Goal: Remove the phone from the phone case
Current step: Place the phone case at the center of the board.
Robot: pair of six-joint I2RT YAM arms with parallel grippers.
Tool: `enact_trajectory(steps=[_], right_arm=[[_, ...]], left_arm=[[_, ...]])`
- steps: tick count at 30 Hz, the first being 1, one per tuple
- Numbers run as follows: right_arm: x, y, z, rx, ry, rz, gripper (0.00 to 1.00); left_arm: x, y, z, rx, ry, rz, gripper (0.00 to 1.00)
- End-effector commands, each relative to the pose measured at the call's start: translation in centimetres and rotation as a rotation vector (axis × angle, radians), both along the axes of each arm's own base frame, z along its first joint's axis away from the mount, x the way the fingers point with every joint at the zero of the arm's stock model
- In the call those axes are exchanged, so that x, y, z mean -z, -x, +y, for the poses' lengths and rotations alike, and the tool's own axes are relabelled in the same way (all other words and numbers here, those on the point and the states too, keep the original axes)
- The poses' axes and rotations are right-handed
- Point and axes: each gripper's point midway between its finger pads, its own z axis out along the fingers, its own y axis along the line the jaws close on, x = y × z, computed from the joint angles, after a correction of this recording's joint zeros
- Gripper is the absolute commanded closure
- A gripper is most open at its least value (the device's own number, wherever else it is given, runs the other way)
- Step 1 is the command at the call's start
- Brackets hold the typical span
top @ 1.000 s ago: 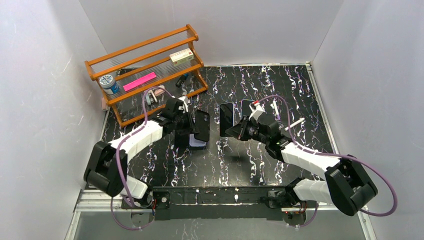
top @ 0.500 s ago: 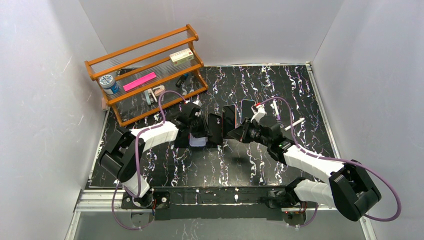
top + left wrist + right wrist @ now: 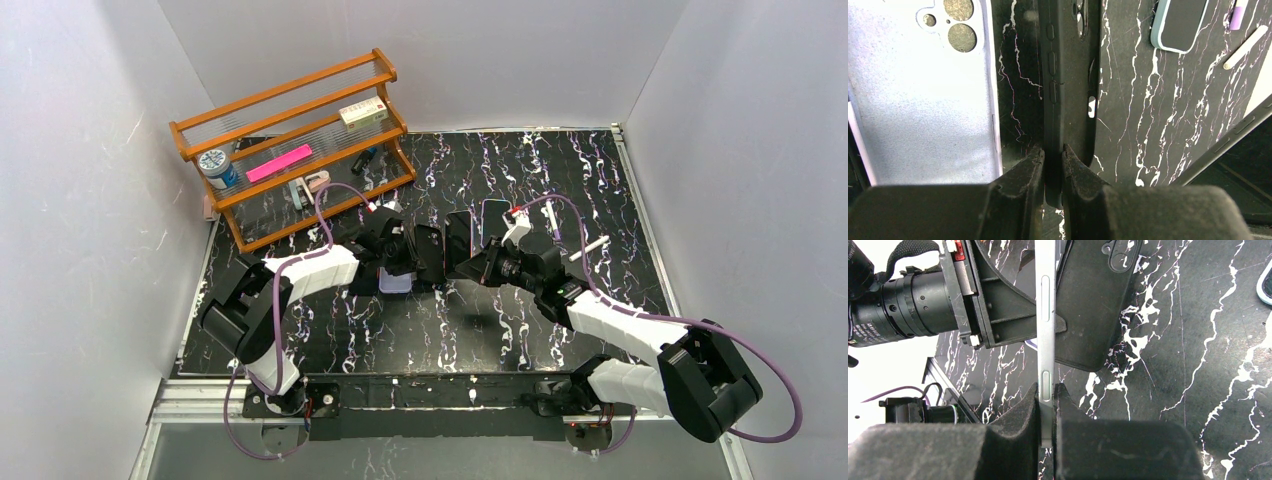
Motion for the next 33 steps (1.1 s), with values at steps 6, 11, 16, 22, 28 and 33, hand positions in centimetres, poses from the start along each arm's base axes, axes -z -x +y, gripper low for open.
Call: enact_trajectory(steps=[6, 11, 16, 22, 28, 33], right_arm=[[-3.0, -0.8, 0.6, -0.010, -0.066, -0.101, 0.99], [-3.0, -0.9, 0.8, -0.016, -0.071, -0.099, 0.99], [-3.0, -0.8, 0.9, -0.020, -0.074, -0.096, 0.99], [-3.2, -0.7, 1.1, -0.038, -0.074, -0.098, 0.99], [-3.1, -0.2, 2.0, -0.088, -0.106, -0.078, 0.99], [-2.6, 0.2, 3.1, -0.129, -0.122, -0.064, 0.99]], left_arm=[[0.6, 0.7, 1.2, -0.006, -0.068, 0.019, 0.85], [0.7, 0.9, 1.7, -0.014, -0.091, 0.020, 0.75], [0.5, 0.9, 1.5, -0.007, -0.085, 0.023, 0.65], [-1.7, 1.0, 2.1, -0.010, -0.084, -0.021, 0.54], [-5.0, 0.8, 3.0, -0.039, -0.072, -0.099, 0.29], [-8.5, 0.6, 2.2, -0.051, 0.022, -0.153, 0.02]])
